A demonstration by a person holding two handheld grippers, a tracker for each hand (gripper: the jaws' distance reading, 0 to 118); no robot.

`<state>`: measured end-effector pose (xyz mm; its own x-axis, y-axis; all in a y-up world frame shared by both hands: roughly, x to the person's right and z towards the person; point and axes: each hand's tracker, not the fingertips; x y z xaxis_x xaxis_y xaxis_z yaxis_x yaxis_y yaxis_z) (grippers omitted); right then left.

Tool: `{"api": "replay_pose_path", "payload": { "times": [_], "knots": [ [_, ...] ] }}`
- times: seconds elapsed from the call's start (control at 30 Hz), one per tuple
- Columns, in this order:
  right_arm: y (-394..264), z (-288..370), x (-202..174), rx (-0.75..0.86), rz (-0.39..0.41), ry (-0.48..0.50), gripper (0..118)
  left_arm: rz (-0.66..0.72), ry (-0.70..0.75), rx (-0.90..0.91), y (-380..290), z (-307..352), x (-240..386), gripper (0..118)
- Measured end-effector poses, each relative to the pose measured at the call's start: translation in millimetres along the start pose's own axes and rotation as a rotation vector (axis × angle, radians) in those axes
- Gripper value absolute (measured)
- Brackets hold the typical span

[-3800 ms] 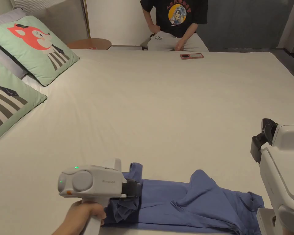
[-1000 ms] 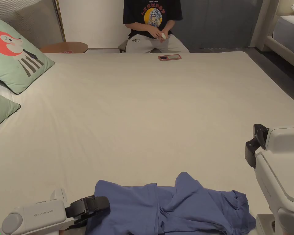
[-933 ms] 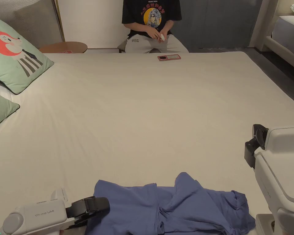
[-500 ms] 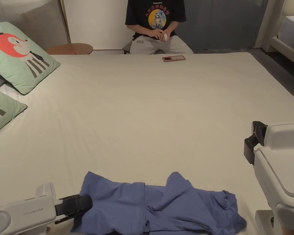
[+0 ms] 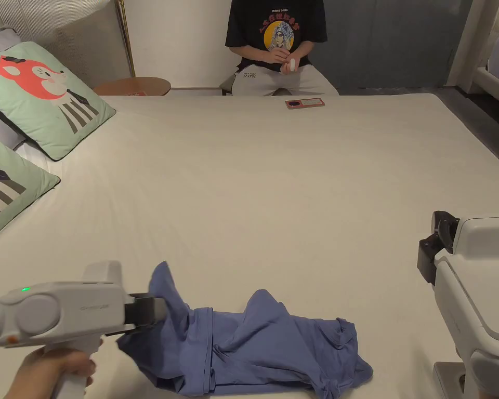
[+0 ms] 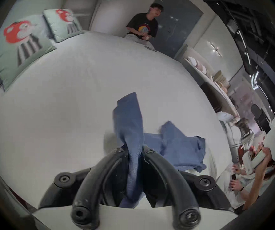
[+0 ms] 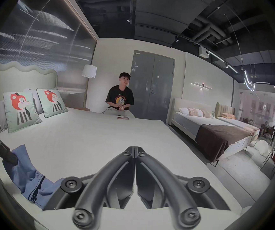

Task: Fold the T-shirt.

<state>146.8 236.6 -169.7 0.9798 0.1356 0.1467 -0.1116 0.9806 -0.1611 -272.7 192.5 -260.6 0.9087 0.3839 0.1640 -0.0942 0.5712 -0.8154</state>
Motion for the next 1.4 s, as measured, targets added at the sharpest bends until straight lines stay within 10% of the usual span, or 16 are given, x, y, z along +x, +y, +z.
{"api": "replay_pose_path", "payload": {
  "times": [0.67, 0.83, 0.87, 1.2, 1.3, 1.4],
  "knots": [
    [-6.6, 14.1, 44.3, -0.016, -0.009, -0.087, 1, -0.264, -0.1, -0.217, -49.0, -146.9, 184.9, 14],
    [-6.6, 15.3, 42.8, -0.02, -0.01, -0.087, 1, -0.213, -0.241, -0.221, -49.1, -135.8, 188.1, 107],
    [-6.2, 15.3, 42.2, -0.021, -0.012, -0.086, 1, -0.21, -0.248, -0.2, -48.7, -130.0, 188.5, 111],
    [-3.1, 17.4, 34.8, -0.011, -0.011, -0.067, 1, -0.278, -0.074, 0.401, -47.1, -63.0, 148.9, 105],
    [-2.5, 18.5, 33.7, -0.012, -0.012, -0.063, 1, -0.318, 0.055, 0.476, -55.7, -63.5, 136.2, 69],
    [-1.3, 21.0, 33.1, -0.017, -0.01, -0.063, 1, -0.327, 0.092, 0.447, -64.7, -81.4, 122.8, 1]
  ]
}}
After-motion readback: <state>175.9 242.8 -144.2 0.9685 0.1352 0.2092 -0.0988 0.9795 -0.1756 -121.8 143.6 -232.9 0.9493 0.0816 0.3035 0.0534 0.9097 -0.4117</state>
